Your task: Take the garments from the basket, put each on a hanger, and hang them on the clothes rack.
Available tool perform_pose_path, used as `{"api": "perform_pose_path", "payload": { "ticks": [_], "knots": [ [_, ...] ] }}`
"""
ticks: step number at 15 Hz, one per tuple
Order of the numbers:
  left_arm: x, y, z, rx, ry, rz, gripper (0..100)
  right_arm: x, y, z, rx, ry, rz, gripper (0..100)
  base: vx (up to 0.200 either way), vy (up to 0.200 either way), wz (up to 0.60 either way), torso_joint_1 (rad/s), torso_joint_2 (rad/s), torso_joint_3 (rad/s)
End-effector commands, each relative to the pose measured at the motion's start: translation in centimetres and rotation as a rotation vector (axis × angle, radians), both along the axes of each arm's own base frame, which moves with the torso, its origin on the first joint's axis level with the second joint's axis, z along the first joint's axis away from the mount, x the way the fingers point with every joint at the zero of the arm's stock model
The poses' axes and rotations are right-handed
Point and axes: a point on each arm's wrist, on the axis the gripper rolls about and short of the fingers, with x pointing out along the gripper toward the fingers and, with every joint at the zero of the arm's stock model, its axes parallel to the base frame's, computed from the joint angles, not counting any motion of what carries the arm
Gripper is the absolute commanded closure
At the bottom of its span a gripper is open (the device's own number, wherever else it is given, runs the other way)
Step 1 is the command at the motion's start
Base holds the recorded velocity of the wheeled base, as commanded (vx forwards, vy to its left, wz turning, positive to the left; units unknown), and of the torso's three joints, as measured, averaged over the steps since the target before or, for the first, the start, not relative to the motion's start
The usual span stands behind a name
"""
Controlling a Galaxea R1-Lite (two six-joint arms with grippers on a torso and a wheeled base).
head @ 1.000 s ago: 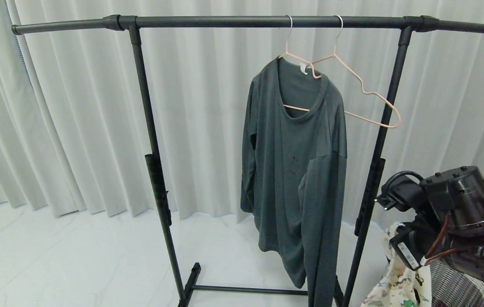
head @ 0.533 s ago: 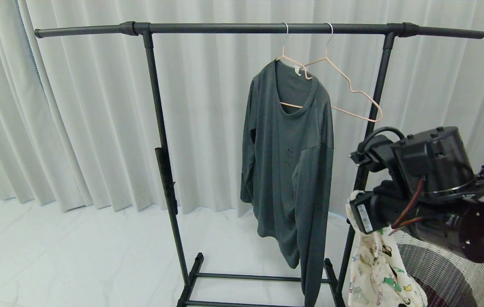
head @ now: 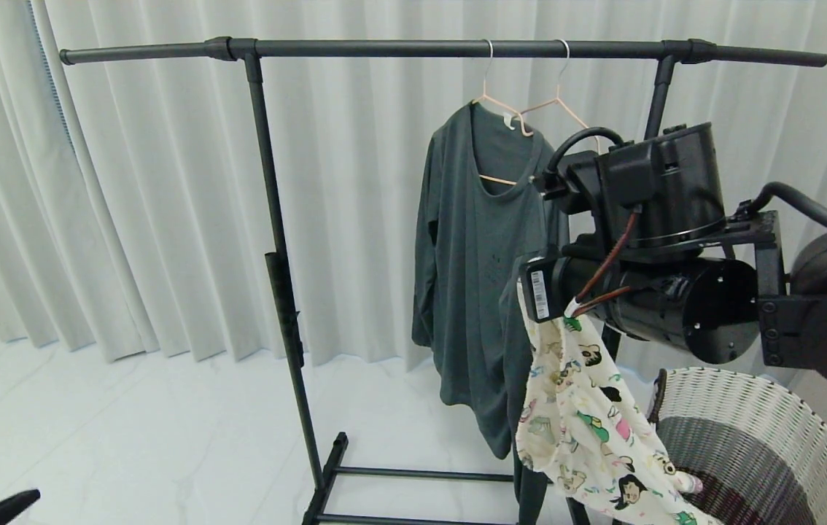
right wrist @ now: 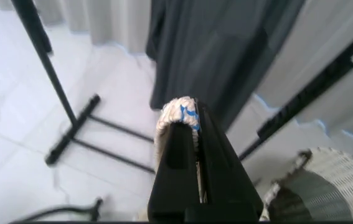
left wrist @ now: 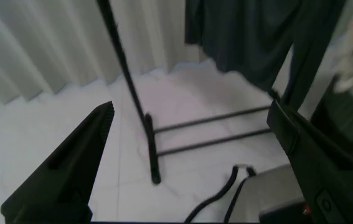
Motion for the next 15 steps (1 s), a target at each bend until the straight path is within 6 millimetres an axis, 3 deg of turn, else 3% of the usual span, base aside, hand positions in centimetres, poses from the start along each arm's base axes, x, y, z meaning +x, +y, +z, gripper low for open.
{"api": "perform_pose_path", "payload": {
  "ticks": [1, 4, 6, 10, 15],
  "knots": [
    [2.9, -1.3, 4.9, -0.024, -0.015, -0.083, 0, 0.1, 0.9, 0.5, 0.019, -0.014, 0.017, 100, 0.0, 0.0, 0.0, 0.0, 0.0, 0.0],
    [6.2, -5.2, 9.0, -0.137, -0.006, -0.306, 0, 0.3, 2.3, 1.9, 0.067, -0.048, 0.036, 100, 0.0, 0.0, 0.0, 0.0, 0.0, 0.0],
    [8.6, -8.4, 10.1, -0.223, -0.023, -0.369, 0, 0.6, 3.1, 2.9, 0.098, -0.073, 0.042, 100, 0.0, 0.0, 0.0, 0.0, 0.0, 0.0],
    [12.3, -13.0, 8.9, -0.211, -0.002, -0.377, 0, -0.3, 4.1, 4.0, 0.123, -0.093, 0.08, 100, 0.0, 0.0, 0.0, 0.0, 0.0, 0.0],
    [13.7, -14.3, 6.8, -0.241, 0.107, -0.346, 0, -2.6, 5.5, 5.2, 0.148, -0.106, 0.154, 100, 0.0, 0.0, 0.0, 0.0, 0.0, 0.0]
  ]
}}
